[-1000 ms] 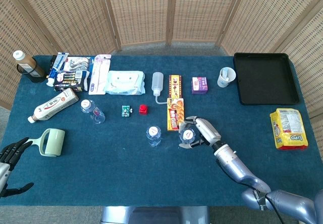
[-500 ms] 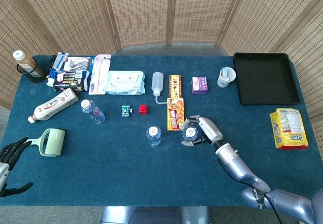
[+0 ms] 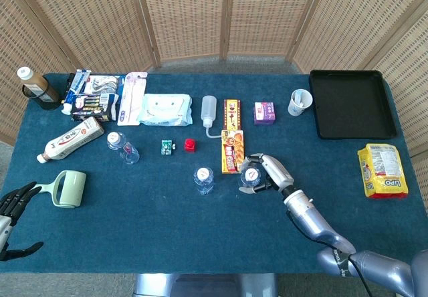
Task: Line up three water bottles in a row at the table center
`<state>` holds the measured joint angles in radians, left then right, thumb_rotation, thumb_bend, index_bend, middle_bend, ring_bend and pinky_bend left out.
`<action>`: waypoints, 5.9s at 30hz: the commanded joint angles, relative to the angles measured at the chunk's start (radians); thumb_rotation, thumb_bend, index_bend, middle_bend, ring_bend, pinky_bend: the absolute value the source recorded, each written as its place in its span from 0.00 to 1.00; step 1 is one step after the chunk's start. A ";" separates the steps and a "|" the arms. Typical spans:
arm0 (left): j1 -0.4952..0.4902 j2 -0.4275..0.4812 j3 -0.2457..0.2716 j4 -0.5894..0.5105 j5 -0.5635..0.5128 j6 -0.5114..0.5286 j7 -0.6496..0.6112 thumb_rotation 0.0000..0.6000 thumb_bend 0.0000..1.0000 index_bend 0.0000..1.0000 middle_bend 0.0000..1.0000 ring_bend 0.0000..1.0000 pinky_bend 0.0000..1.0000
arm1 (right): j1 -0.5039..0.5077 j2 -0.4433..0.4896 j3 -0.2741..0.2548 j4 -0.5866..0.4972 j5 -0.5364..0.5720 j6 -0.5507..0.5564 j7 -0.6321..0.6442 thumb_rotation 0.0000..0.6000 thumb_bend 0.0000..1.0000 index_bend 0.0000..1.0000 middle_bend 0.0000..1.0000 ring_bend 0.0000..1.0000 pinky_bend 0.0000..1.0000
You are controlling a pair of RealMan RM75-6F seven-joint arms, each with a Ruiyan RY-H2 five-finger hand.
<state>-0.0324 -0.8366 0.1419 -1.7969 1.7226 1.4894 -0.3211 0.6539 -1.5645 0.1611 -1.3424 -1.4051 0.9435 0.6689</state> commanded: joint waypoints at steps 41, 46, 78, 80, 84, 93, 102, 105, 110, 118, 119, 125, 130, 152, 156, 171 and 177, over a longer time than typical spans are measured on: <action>0.003 0.002 0.006 0.009 0.015 0.016 -0.015 1.00 0.02 0.00 0.00 0.00 0.00 | -0.019 0.104 -0.027 -0.110 -0.079 0.077 0.002 1.00 0.09 0.04 0.07 0.08 0.16; 0.004 0.003 0.010 0.011 0.023 0.018 -0.017 1.00 0.02 0.00 0.00 0.00 0.00 | -0.047 0.163 -0.026 -0.156 -0.087 0.123 0.011 1.00 0.06 0.04 0.06 0.07 0.14; -0.134 -0.075 -0.131 0.198 -0.021 0.007 -0.219 1.00 0.02 0.00 0.00 0.00 0.00 | -0.401 0.469 -0.149 -0.192 -0.172 0.550 -0.323 1.00 0.02 0.09 0.12 0.11 0.13; -0.161 -0.090 -0.145 0.215 -0.041 -0.030 -0.246 1.00 0.02 0.00 0.00 0.00 0.00 | -0.431 0.485 -0.158 -0.215 -0.171 0.577 -0.362 1.00 0.02 0.09 0.12 0.11 0.13; -0.256 -0.174 -0.194 0.311 -0.133 -0.175 -0.345 1.00 0.02 0.00 0.00 0.00 0.00 | -0.491 0.515 -0.173 -0.258 -0.175 0.638 -0.460 1.00 0.02 0.10 0.12 0.11 0.12; -0.357 -0.324 -0.228 0.472 -0.196 -0.313 -0.469 1.00 0.02 0.00 0.00 0.00 0.00 | -0.525 0.515 -0.154 -0.252 -0.145 0.647 -0.515 1.00 0.02 0.10 0.12 0.11 0.11; -0.444 -0.444 -0.258 0.582 -0.273 -0.454 -0.451 1.00 0.02 0.00 0.00 0.00 0.00 | -0.536 0.522 -0.151 -0.255 -0.160 0.634 -0.478 1.00 0.02 0.11 0.12 0.11 0.10; -0.471 -0.502 -0.264 0.629 -0.286 -0.491 -0.458 1.00 0.02 0.00 0.00 0.00 0.00 | -0.536 0.526 -0.150 -0.255 -0.171 0.631 -0.463 1.00 0.02 0.11 0.12 0.11 0.10; -0.503 -0.590 -0.273 0.695 -0.310 -0.529 -0.458 1.00 0.02 0.00 0.00 0.00 0.00 | -0.540 0.531 -0.145 -0.257 -0.184 0.634 -0.452 1.00 0.02 0.11 0.12 0.11 0.10; -0.538 -0.669 -0.288 0.733 -0.327 -0.564 -0.498 1.00 0.02 0.00 0.00 0.00 0.00 | -0.544 0.533 -0.138 -0.253 -0.196 0.635 -0.437 1.00 0.02 0.11 0.12 0.11 0.10; -0.541 -0.676 -0.290 0.734 -0.329 -0.563 -0.500 1.00 0.02 0.00 0.00 0.00 0.00 | -0.545 0.534 -0.138 -0.253 -0.197 0.635 -0.436 1.00 0.02 0.11 0.12 0.11 0.10; -0.550 -0.704 -0.299 0.752 -0.349 -0.576 -0.494 1.00 0.04 0.00 0.00 0.00 0.00 | -0.548 0.536 -0.134 -0.251 -0.205 0.637 -0.418 1.00 0.02 0.11 0.12 0.11 0.10; -0.557 -0.744 -0.316 0.783 -0.363 -0.565 -0.502 1.00 0.17 0.00 0.00 0.00 0.14 | -0.552 0.539 -0.129 -0.248 -0.207 0.642 -0.400 1.00 0.02 0.11 0.13 0.11 0.10; -0.523 -0.764 -0.333 0.745 -0.351 -0.450 -0.466 1.00 0.32 0.37 0.31 0.25 0.44 | -0.555 0.540 -0.124 -0.251 -0.224 0.637 -0.381 1.00 0.02 0.11 0.13 0.11 0.10; -0.519 -0.697 -0.312 0.656 -0.303 -0.429 -0.465 1.00 0.32 0.37 0.32 0.26 0.44 | -0.556 0.540 -0.123 -0.254 -0.224 0.637 -0.385 1.00 0.02 0.11 0.13 0.11 0.10; -0.584 -0.538 -0.266 0.350 -0.256 -0.540 -0.362 1.00 0.30 0.38 0.33 0.28 0.43 | -0.562 0.544 -0.118 -0.253 -0.230 0.648 -0.372 1.00 0.02 0.11 0.13 0.11 0.10; -0.625 -0.562 -0.285 0.307 -0.310 -0.593 -0.251 1.00 0.30 0.38 0.33 0.28 0.43 | -0.563 0.546 -0.115 -0.248 -0.228 0.648 -0.360 1.00 0.02 0.11 0.13 0.11 0.10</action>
<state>-0.6401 -1.3886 -0.1351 -1.4723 1.4345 0.9184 -0.6000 0.0905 -1.0188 0.0455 -1.5908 -1.6330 1.5918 0.3084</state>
